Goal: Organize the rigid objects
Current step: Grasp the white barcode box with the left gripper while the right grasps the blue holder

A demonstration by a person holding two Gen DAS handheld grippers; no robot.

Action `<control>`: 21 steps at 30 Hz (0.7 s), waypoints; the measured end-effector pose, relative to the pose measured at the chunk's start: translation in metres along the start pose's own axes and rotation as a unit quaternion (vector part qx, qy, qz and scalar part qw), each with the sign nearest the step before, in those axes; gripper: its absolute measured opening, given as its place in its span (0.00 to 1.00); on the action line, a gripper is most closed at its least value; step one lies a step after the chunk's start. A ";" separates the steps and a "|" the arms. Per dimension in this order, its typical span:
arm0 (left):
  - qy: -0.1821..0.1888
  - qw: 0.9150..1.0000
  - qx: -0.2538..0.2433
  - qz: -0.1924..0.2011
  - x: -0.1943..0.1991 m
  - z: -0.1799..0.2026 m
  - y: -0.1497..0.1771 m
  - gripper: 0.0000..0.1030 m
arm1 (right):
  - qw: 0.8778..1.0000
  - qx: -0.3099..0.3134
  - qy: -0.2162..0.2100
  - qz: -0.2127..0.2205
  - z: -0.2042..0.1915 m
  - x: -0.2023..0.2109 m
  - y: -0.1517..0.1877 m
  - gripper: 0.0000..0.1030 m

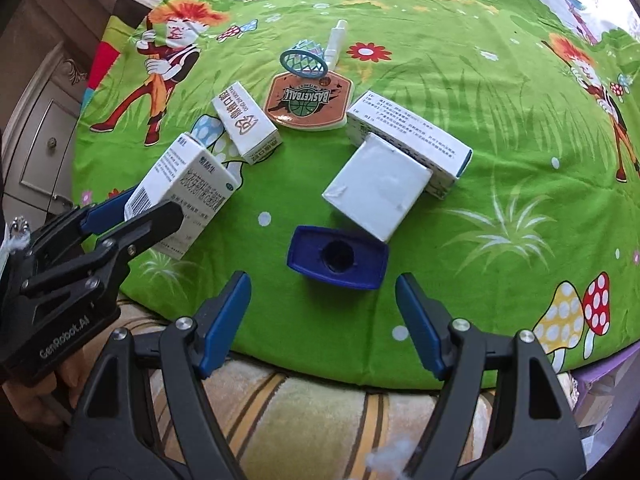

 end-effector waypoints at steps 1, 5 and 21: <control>0.001 1.000 0.002 0.001 0.001 -0.001 0.000 0.44 | 1.000 -0.012 -0.001 0.000 0.000 -0.002 -0.002 0.75; 0.002 1.000 0.008 0.003 0.001 -0.003 0.000 0.44 | 1.000 -0.026 0.010 -0.004 -0.001 -0.011 -0.010 0.75; 0.005 1.000 0.007 0.023 0.023 0.020 0.006 0.44 | 0.999 -0.028 0.017 0.044 0.014 0.020 0.008 0.55</control>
Point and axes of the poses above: each gripper's, at about its wrist camera, not at the fingertips, and x roughly against the way its jaws point, z to its right, y to its underside, the point moved 9 cm from there along -x, roughly the way its jaws point, and after that the axes turned 8 degrees about -z, right-handed, at the moved point
